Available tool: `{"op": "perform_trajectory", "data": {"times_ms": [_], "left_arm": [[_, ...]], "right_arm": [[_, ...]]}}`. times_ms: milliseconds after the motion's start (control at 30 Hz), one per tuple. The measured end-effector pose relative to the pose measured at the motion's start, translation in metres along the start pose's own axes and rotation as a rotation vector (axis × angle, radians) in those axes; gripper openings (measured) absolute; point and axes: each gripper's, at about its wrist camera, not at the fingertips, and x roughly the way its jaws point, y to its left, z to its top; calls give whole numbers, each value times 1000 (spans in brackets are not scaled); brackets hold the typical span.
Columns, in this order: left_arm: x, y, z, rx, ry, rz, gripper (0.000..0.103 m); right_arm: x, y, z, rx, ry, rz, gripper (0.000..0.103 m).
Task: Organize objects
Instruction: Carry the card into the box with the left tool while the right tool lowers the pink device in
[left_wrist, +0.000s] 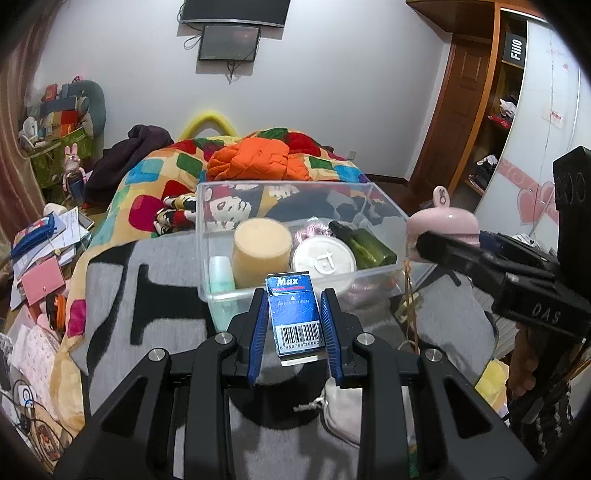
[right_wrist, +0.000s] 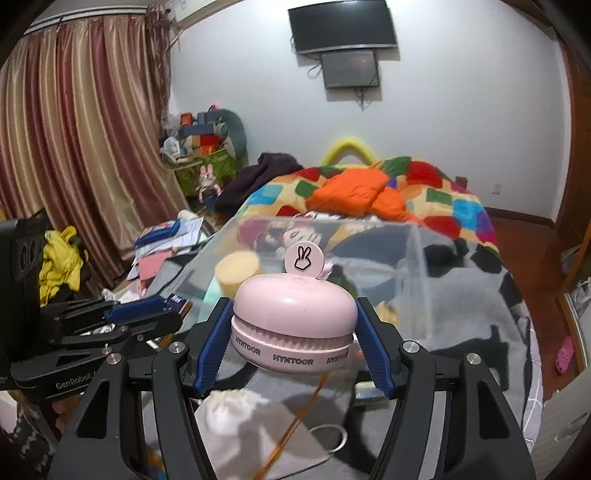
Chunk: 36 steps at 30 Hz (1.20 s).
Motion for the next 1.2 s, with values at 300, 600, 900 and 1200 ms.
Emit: {"op": "perform_trajectory", "data": {"times_ms": [300, 600, 900, 1200], "left_arm": [[8, 5, 20, 1, -25, 3, 29], [27, 21, 32, -46, -13, 17, 29], [46, 33, 32, -77, 16, 47, 29], [56, 44, 27, -97, 34, 73, 29]], "right_arm": [[2, -18, 15, 6, -35, -70, 62], [21, -38, 21, 38, -20, -114, 62], [47, -51, 14, 57, 36, -129, 62], [63, -48, 13, 24, 55, -147, 62]]}}
